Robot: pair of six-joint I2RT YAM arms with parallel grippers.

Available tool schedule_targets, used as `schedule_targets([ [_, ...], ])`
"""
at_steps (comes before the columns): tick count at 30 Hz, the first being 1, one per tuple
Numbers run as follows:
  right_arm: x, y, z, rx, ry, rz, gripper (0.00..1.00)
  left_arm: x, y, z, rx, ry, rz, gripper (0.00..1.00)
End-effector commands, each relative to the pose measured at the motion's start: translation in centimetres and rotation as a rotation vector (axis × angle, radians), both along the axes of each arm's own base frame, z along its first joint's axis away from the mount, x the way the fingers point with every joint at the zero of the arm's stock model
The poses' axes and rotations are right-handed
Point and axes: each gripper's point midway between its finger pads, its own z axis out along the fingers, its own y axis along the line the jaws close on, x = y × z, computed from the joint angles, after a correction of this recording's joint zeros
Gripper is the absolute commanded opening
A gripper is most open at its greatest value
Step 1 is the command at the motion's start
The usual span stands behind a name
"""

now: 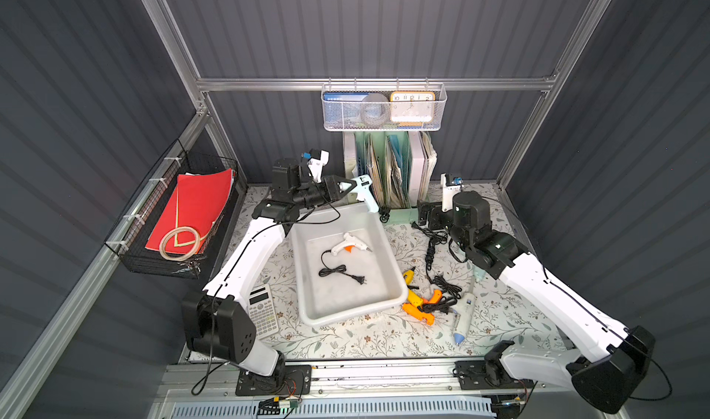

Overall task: Put the hot melt glue gun into the storage box
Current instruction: Place the hot melt adhesive gun in the storage box.

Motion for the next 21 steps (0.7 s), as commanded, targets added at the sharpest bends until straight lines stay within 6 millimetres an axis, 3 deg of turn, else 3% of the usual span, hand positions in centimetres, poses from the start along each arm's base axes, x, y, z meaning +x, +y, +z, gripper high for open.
schedule_targets([
  [1,0.5,-1.3,-1.1,-0.02,0.044,-0.108,0.99,-1.9,1.7,-2.3,0.031,0.126,0.057,0.0],
  [7,1.7,-1.8,-3.1,-0.037,0.142,-0.163,0.99,-3.9,2.9,-6.1,0.07,0.278,0.091,0.0],
  [13,2.2,-1.7,-5.3,-0.062,0.249,-0.175,0.99,-5.1,2.5,-9.6,0.053,0.389,0.029,0.0],
  [21,2.5,-2.2,-6.8,-0.054,0.317,-0.193,0.99,-4.9,1.5,-14.7,0.032,0.448,-0.051,0.0],
])
